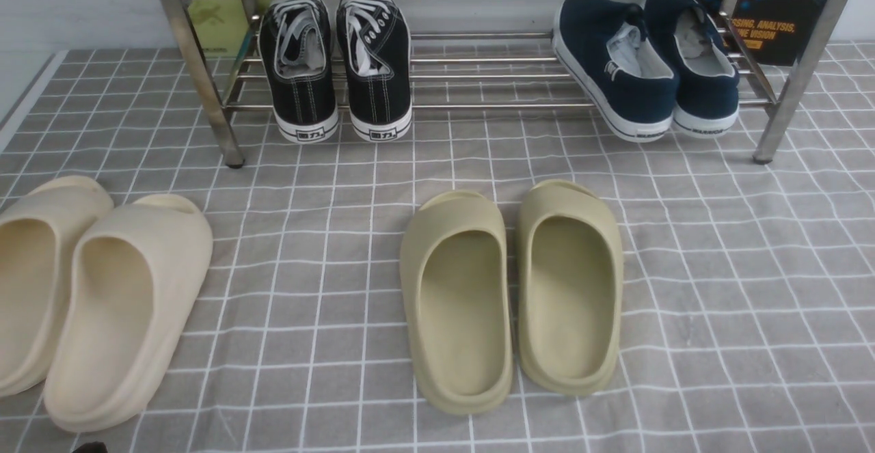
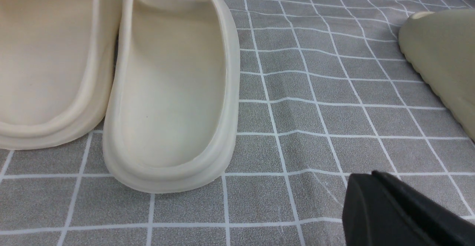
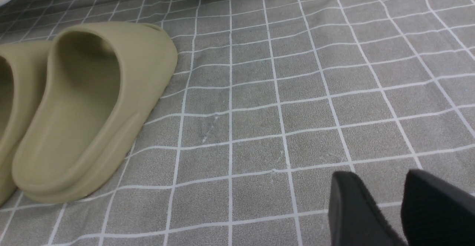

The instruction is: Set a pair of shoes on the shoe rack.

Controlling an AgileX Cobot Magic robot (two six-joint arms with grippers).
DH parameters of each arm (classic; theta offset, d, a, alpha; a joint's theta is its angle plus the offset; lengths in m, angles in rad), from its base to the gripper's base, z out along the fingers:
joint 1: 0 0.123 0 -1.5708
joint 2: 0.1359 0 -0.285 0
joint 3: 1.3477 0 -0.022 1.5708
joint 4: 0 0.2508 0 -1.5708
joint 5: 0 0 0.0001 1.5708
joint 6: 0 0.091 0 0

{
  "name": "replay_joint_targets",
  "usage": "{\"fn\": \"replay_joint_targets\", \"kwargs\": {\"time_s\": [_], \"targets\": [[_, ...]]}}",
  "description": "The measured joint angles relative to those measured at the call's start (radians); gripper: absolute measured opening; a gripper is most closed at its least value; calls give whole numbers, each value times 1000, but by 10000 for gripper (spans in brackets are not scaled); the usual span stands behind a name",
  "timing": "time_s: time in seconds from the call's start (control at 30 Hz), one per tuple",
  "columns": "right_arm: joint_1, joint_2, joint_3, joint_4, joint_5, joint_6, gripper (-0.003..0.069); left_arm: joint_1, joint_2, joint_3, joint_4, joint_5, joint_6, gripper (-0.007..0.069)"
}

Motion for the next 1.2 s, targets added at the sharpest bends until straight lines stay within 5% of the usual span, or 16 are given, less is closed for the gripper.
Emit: {"fn": "replay_joint_targets", "kwargs": {"time_s": [1.2], "targets": [[0, 0, 0, 0, 0, 0, 238, 0, 0, 0, -3, -2, 0, -1]]}}
